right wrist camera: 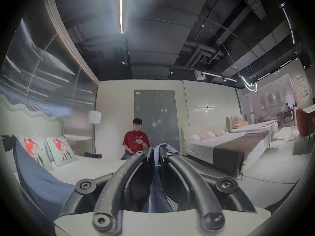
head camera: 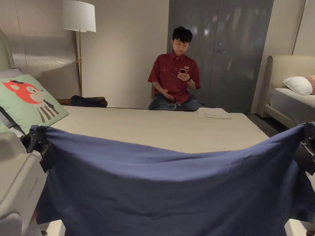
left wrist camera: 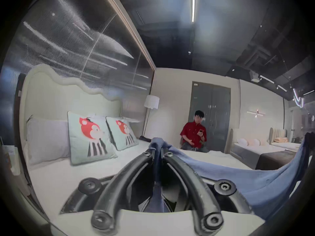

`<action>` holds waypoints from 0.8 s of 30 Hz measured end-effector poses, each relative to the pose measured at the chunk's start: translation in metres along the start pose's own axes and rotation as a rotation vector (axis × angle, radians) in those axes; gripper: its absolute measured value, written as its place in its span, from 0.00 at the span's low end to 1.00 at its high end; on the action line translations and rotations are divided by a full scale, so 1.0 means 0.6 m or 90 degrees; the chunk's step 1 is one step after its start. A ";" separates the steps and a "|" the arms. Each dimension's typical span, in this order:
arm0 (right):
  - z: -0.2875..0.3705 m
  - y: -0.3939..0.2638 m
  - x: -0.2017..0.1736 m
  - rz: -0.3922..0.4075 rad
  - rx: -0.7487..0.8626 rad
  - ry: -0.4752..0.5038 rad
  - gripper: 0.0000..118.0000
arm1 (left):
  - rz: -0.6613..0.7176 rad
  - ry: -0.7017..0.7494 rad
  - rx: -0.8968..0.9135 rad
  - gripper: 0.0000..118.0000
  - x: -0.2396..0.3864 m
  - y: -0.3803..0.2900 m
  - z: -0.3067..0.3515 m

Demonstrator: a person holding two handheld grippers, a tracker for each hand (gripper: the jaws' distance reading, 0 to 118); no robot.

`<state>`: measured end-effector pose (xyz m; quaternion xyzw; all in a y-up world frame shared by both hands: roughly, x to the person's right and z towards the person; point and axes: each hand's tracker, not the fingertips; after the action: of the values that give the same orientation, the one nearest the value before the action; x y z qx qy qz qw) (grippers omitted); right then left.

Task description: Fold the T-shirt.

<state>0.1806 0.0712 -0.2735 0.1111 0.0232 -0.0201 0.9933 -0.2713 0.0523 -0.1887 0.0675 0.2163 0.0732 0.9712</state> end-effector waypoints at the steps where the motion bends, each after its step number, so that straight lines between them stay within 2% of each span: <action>1: -0.016 0.021 -0.003 -0.001 0.012 0.002 0.05 | 0.001 -0.004 0.005 0.01 0.005 0.023 -0.016; 6: -0.094 0.108 -0.013 -0.009 0.053 0.014 0.05 | 0.010 -0.025 0.044 0.01 0.026 0.117 -0.082; 13: -0.270 0.208 -0.037 -0.028 0.068 0.025 0.05 | 0.024 -0.044 0.030 0.01 0.062 0.222 -0.234; 24: -0.533 0.249 -0.086 0.011 0.112 0.009 0.05 | 0.022 -0.055 0.050 0.01 0.127 0.291 -0.499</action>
<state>0.1227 0.2893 -0.5497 0.1982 0.0276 -0.0124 0.9797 -0.3516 0.2660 -0.4602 0.1121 0.1759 0.0783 0.9749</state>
